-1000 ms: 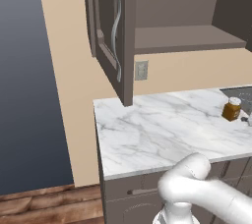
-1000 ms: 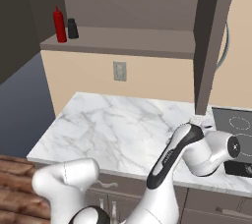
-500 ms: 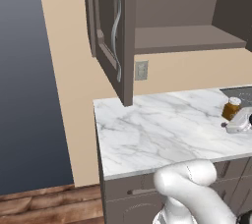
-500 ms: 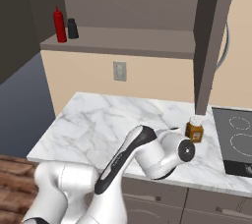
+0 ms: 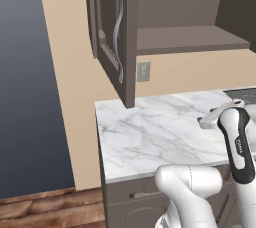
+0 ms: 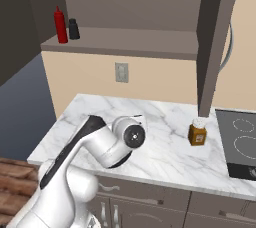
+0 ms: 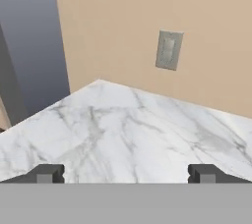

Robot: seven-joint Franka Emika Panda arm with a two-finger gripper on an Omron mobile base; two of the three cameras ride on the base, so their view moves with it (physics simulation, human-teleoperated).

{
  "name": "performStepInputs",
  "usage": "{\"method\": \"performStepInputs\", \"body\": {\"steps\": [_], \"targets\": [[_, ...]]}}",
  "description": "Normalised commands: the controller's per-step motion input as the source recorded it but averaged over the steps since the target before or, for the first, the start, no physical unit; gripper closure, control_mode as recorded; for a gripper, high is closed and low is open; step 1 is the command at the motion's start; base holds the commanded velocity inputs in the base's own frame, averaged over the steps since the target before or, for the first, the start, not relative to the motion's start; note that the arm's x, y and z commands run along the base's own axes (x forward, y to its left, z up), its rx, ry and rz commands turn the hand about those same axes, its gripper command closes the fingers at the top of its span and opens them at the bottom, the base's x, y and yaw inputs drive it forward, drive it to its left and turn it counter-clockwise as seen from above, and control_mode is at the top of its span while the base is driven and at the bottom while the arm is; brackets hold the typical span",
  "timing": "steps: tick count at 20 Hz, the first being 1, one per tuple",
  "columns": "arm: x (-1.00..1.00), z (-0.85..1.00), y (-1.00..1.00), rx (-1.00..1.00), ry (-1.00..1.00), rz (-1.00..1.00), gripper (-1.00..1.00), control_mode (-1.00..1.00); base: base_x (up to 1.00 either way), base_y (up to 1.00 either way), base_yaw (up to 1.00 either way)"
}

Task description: Collect the turmeric, ketchup, and shaker from the cabinet and place them next to the stove.

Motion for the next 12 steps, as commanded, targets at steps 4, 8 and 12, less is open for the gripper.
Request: {"method": "performStepInputs", "body": {"steps": [4,8,12], "targets": [[0.00,0.92,0.73,0.02,0.01,0.00,-1.00,-1.00,0.00,0.00,0.00],[0.01,0.99,0.44,0.07,0.01,0.00,-1.00,-1.00,0.00,0.00,0.00],[0.00,1.00,0.24,0.08,0.02,0.00,-1.00,-1.00,0.00,0.00,0.00]]}}
